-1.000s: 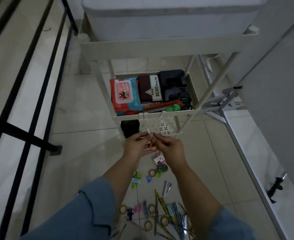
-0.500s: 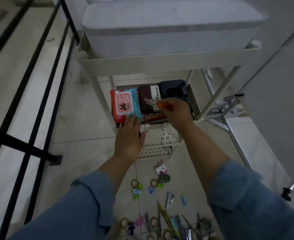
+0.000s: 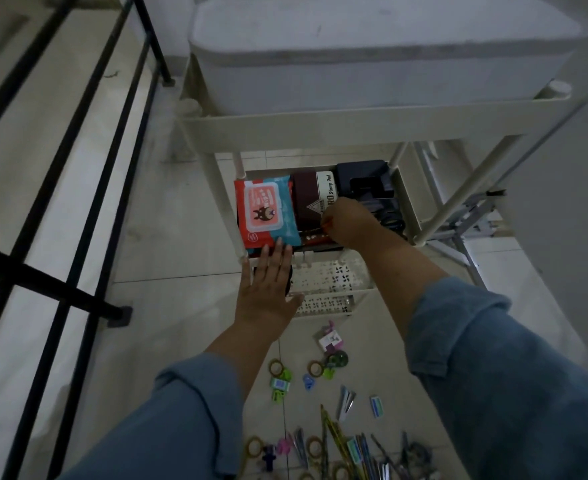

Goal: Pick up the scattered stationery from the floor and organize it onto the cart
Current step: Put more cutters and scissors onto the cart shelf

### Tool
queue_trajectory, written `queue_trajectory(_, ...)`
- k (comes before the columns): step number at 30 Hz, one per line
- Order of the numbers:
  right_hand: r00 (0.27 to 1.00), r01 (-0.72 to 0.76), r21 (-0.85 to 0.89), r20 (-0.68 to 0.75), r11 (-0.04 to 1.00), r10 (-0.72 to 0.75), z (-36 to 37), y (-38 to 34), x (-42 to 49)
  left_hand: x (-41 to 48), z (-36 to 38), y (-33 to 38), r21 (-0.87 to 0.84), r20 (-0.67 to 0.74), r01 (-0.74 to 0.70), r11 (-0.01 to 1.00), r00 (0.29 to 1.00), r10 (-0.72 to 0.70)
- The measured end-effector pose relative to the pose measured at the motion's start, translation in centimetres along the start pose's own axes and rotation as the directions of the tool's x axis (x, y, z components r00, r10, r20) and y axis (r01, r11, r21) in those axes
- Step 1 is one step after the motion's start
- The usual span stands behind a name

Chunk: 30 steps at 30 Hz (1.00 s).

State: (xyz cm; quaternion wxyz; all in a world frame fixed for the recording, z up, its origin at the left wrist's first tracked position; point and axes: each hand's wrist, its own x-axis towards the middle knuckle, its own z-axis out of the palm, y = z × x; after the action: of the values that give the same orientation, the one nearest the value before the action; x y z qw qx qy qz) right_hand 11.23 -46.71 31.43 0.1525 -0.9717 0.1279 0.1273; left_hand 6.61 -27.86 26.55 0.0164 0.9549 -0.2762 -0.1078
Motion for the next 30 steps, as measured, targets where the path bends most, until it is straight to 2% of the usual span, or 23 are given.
queue_trajectory(4,0.991,0.047,0.12,-0.133,0.992,-0.031,-0.5,0.4,-0.8,-0.1,0.0,0.1,0.006,-0.022,-0.008,1.0,1.0,0.008)
queue_trajectory(11,0.96,0.025,0.162,-0.279,0.986,0.021,0.7,0.9,-1.4,-0.1,0.1,0.4,0.001,-0.04,-0.003,1.0,0.999,0.004)
queue_trajectory(17,0.967,0.027,0.159,-0.254,0.987,0.014,1.4,0.9,-2.5,-0.1,-0.3,0.6,0.014,-0.009,0.003,1.0,1.0,-0.003)
queue_trajectory(21,0.955,0.103,0.206,-0.294,0.973,-0.039,1.3,0.8,-4.1,-0.1,0.0,0.1,0.01,-0.015,-0.024,1.0,1.0,0.024)
queue_trajectory(26,0.888,0.177,0.24,-0.457,0.954,-0.05,2.2,1.2,-7.4,-0.1,-0.1,-0.2,-0.028,0.003,-0.03,0.999,1.0,0.031)
queue_trajectory(30,0.803,0.244,0.31,-0.596,0.919,-0.012,4.8,2.2,-11.1,-2.5,0.1,0.3,-0.105,-0.1,-0.131,0.986,0.988,0.121)
